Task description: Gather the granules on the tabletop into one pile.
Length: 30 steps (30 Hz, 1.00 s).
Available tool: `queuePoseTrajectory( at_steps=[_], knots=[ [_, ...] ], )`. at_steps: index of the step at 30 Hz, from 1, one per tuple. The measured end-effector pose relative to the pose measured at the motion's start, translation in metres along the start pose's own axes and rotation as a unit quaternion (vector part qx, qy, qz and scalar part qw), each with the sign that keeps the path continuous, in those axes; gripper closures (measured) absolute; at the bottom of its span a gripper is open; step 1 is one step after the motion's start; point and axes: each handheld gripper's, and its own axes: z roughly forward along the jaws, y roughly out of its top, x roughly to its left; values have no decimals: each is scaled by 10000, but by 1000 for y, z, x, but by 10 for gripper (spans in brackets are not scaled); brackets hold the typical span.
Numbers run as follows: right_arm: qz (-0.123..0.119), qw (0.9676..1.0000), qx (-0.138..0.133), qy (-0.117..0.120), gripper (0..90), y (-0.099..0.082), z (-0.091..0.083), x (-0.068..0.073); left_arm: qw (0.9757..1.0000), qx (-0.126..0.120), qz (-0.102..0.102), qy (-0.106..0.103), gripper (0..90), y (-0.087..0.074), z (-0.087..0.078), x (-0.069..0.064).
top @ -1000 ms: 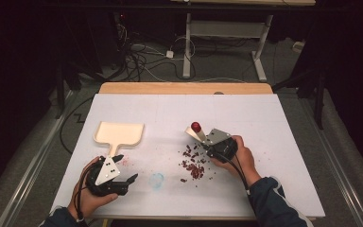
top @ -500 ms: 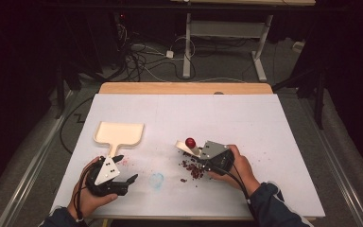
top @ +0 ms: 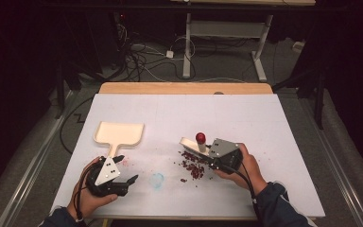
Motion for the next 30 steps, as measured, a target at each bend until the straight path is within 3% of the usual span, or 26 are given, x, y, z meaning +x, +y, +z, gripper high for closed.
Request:
queuePoseTrajectory(
  at_steps=[6,13,17,23,26,30],
  knots=[
    [27,9993,-257,-284,673,6,12,-8,10000,53,28,-27,209,1,3,-1],
    [-69,9982,-518,-295,673,12,41,-14,10000,76,36,-38,209,0,5,0],
    [-207,9978,-631,-26,673,14,51,-10,9999,107,63,-59,209,0,7,0],
    [-865,9931,-557,563,668,13,51,9,9999,109,77,-86,209,1,7,-1],
    [-1100,9907,-501,629,667,9,46,12,9999,94,73,-83,209,1,6,-1],
    [-1087,9888,-586,839,668,4,35,9,9999,100,98,-91,209,1,6,-1]
  ],
)
